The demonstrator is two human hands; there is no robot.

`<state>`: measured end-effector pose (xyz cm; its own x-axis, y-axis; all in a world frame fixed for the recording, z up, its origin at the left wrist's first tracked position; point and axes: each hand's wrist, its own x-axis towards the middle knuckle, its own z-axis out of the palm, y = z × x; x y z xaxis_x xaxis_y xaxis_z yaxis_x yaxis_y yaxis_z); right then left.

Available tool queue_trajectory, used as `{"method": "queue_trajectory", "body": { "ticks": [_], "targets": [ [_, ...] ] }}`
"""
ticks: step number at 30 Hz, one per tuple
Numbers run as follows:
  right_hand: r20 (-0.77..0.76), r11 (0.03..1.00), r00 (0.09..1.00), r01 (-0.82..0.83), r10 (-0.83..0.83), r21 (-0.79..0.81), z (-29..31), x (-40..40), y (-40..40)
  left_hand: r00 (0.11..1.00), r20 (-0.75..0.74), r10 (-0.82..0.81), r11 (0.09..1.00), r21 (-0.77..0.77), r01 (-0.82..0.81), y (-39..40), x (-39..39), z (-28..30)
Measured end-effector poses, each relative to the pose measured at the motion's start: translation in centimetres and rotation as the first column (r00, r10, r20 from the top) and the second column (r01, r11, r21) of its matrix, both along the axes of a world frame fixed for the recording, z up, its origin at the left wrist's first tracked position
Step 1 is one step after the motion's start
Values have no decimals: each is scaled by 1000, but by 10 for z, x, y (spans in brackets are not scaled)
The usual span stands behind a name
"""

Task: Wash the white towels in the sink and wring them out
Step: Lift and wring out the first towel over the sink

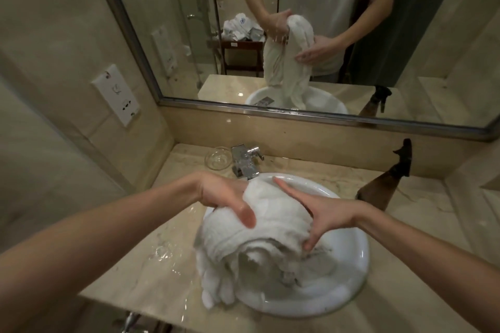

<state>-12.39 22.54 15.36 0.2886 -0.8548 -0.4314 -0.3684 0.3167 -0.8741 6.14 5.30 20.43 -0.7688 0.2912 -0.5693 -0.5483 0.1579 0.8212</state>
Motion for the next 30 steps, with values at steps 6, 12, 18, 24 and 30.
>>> {"method": "queue_trajectory", "body": {
  "ticks": [6, 12, 18, 24, 30],
  "targets": [
    [-15, 972, 985, 168, -172, -165, -17, 34, -8, 995, -42, -93, 991, -97, 89, -5, -4, 22],
    [41, 834, 924, 361, -379, -417, -12, 24, -11, 1000, 4, -21, 986, -164, 21, -27, -1, 26],
    [-469, 537, 706, -148, -531, -830, 27, -5, -28, 941, 253, 226, 969, 37, -243, -41, -2, 15],
    [-549, 312, 526, -474, -649, -823, 70, -30, -46, 900, 240, 364, 923, 39, -383, -32, -7, -27],
    [-506, 261, 486, -486, -712, -834, 68, -37, -54, 915, 177, 363, 877, 266, -400, -31, -21, -59]
  ]
}}
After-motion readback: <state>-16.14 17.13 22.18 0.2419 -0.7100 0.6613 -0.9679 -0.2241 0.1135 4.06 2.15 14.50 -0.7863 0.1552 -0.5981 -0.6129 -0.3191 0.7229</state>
